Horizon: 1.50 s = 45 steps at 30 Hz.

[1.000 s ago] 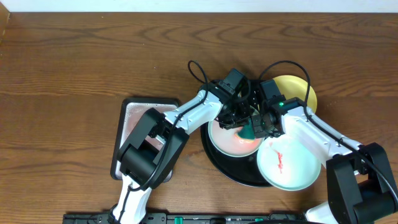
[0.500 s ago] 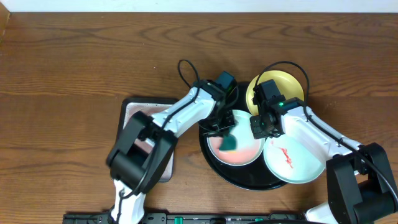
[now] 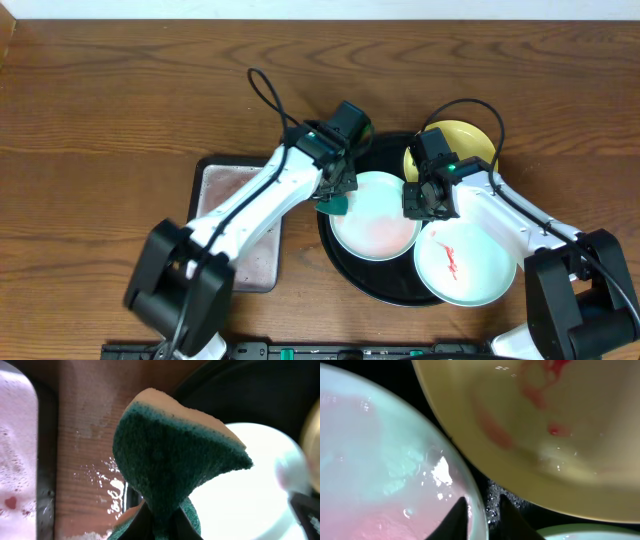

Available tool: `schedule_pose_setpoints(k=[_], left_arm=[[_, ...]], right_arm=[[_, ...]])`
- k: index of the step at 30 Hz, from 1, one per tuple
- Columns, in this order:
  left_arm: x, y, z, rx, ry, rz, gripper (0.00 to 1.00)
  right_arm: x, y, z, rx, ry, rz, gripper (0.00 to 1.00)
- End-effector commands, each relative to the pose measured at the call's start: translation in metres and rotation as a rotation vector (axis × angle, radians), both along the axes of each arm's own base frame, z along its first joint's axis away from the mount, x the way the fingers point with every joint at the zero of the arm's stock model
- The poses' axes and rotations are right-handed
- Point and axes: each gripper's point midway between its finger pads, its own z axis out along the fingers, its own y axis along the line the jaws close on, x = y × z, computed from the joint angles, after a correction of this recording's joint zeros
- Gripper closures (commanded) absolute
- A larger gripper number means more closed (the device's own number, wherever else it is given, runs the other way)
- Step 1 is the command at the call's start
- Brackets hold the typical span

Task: Clean dirty plates on tray and stack at the side
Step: 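Return the sponge to the soapy tray with the left gripper, then lift the mint plate with the right gripper and tilt it upright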

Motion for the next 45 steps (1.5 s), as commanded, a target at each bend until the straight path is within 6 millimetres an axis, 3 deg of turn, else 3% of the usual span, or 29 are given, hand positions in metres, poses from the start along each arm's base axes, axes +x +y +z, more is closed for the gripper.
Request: schedule_pose_setpoints(k=[1,3,4,5,7,8,12,14,20,26,29,32,37,41,45], left_arm=[[-0.003,0.007,0.034,-0.032,-0.068,-0.025,0.92],[-0.006,0.017,0.05,-0.043,-0.088,-0.007,0.92],[-0.008,0.034,0.063,-0.04,-0.095,0.014,0.89],[-0.009,0.045,0.067,-0.03,-0.094,0.028,0.89],[-0.01,0.07,0.072,0.001,-0.083,0.075,0.89],[-0.01,0.094,0.071,0.042,-0.064,0.133,0.89],[-0.013,0.15,0.059,0.121,0.006,0.241,0.89],[-0.016,0.179,0.045,0.137,0.049,0.319,0.89],[-0.029,0.217,0.016,0.152,0.116,0.437,0.89],[-0.034,0.223,0.008,0.161,0.133,0.423,0.89],[-0.033,0.223,0.008,0.161,0.129,0.417,0.83],[-0.029,0.222,0.007,0.159,0.113,0.402,0.76],[-0.028,0.218,0.007,0.138,0.112,0.363,0.75],[-0.027,0.201,0.007,0.055,0.12,0.247,0.75],[-0.023,0.183,0.015,-0.038,0.101,0.16,0.73]], right_arm=[[-0.003,0.0,-0.003,0.0,0.011,-0.042,0.78],[-0.004,-0.001,-0.006,-0.004,0.016,-0.042,0.82],[-0.004,-0.001,-0.007,-0.003,0.015,-0.042,0.94],[-0.003,-0.001,-0.007,-0.002,0.011,-0.042,0.99],[-0.001,0.0,-0.006,0.0,0.0,-0.031,0.99],[0.001,0.0,-0.005,0.002,-0.007,-0.026,0.99],[0.013,0.0,0.013,-0.017,-0.057,0.021,0.99],[0.025,-0.001,0.039,-0.043,-0.121,0.063,0.99],[0.031,0.005,0.071,-0.089,-0.202,0.14,0.99],[0.016,0.009,0.058,-0.055,-0.12,0.134,0.98],[0.008,0.011,0.042,0.007,-0.048,0.113,0.85],[0.003,0.011,0.024,0.076,0.025,0.087,0.81],[0.001,0.003,0.0,0.134,0.114,0.073,0.83],[0.002,-0.004,-0.017,0.13,0.152,0.05,0.89],[0.005,0.011,-0.026,0.218,0.161,0.096,0.97]])
